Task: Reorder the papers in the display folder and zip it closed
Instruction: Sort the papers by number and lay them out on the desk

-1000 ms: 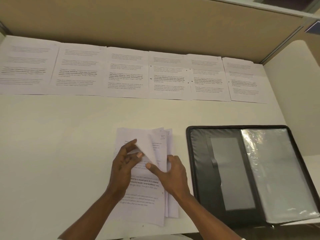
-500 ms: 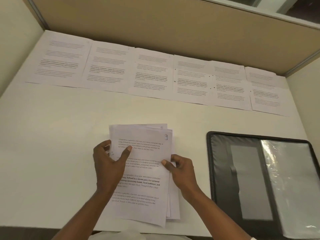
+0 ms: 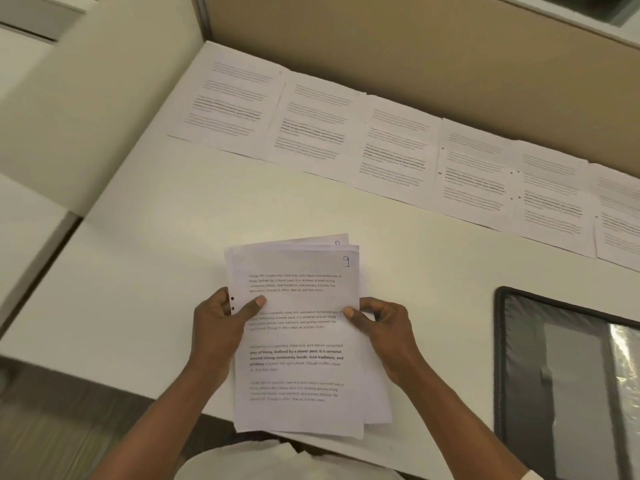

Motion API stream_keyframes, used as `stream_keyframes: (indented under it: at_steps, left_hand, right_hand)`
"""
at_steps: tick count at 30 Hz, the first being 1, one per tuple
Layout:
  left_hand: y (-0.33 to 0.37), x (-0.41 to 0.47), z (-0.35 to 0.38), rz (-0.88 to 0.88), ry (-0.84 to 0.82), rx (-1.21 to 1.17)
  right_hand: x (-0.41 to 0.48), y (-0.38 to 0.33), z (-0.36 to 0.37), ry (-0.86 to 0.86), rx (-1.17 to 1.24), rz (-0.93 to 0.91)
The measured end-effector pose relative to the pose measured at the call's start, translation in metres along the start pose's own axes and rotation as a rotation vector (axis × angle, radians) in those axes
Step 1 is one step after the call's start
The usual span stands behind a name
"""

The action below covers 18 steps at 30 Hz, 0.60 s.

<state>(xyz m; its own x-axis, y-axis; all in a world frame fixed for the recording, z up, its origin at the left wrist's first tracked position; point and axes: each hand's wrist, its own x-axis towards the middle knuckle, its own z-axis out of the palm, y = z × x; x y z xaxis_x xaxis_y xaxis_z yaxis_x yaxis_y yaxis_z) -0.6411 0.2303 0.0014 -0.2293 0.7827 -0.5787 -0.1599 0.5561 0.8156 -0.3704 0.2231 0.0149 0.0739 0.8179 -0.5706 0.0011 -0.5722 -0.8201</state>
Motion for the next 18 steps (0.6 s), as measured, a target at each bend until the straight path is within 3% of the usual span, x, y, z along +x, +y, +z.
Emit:
stream_keyframes:
  at_steps: [12, 18]
  left_hand:
    - [-0.013, -0.001, -0.029, -0.017, 0.059, 0.09]
    - [-0.021, -0.007, -0.037, 0.018, 0.169, 0.147]
  right_hand:
    - [0.027, -0.011, 0.018, -0.007, -0.003, -0.039]
    - [0.052, -0.004, -0.004, 0.049, -0.228, -0.181]
